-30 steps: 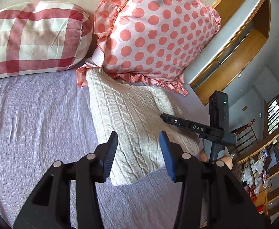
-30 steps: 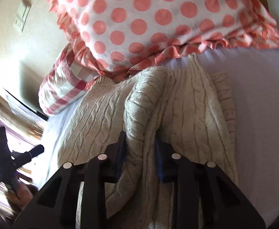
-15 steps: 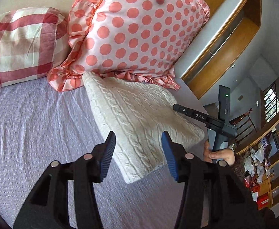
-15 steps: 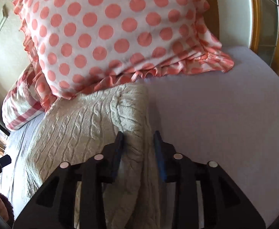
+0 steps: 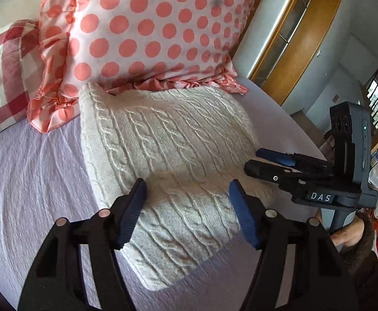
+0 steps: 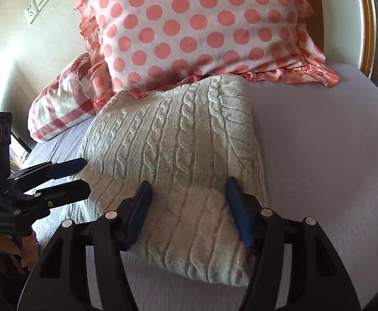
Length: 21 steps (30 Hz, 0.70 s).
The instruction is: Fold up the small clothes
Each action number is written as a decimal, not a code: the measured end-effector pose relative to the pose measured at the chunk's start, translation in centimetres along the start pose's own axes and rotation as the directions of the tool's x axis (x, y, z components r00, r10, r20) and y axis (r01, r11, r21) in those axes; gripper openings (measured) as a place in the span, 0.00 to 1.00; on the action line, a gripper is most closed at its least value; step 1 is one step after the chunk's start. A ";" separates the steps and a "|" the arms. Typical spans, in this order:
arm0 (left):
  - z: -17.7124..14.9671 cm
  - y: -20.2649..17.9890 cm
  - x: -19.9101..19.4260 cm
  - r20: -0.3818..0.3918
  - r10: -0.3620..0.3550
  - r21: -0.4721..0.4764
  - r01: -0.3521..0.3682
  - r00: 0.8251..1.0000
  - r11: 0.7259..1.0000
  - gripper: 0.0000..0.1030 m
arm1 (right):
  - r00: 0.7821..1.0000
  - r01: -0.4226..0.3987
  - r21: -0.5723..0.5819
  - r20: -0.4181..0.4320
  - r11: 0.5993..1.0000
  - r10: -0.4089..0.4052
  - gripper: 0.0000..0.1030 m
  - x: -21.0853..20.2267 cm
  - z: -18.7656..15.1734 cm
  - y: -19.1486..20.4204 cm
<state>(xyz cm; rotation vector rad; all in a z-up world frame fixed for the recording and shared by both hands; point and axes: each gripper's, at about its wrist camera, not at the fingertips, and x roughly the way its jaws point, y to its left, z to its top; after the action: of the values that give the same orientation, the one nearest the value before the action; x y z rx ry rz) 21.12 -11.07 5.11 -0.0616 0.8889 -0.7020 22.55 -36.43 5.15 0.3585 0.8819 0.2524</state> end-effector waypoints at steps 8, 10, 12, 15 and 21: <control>0.3 6.8 -0.9 -0.027 -0.110 -0.260 0.099 0.994 0.961 0.76 | 0.975 -0.174 0.311 -0.077 0.934 0.208 0.93 1.8 1.8 -6.4; 0.1 7.5 0.8 -0.059 -0.156 -0.303 0.131 0.986 0.944 0.76 | 0.967 -0.182 0.322 -0.111 0.929 0.228 0.87 3.2 1.8 -6.6; 0.1 8.0 2.4 -0.072 -0.188 -0.335 0.154 0.980 0.930 0.76 | 0.968 -0.190 0.326 -0.096 0.926 0.232 0.86 3.2 2.0 -6.8; 0.3 8.7 3.8 -0.050 -0.241 -0.372 0.206 0.969 0.905 0.78 | 0.956 -0.246 0.326 -0.074 0.913 0.284 0.84 3.6 1.9 -7.0; 1.0 9.5 4.6 -0.026 -0.241 -0.392 0.212 0.970 0.895 0.51 | 0.916 -0.359 0.359 -0.042 0.862 0.399 0.38 4.6 0.8 -6.4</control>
<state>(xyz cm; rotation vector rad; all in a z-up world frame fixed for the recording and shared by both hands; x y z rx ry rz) 28.93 -6.60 -0.53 -0.5036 1.0947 -0.7393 26.43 -40.77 -0.20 0.8585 0.9666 0.4902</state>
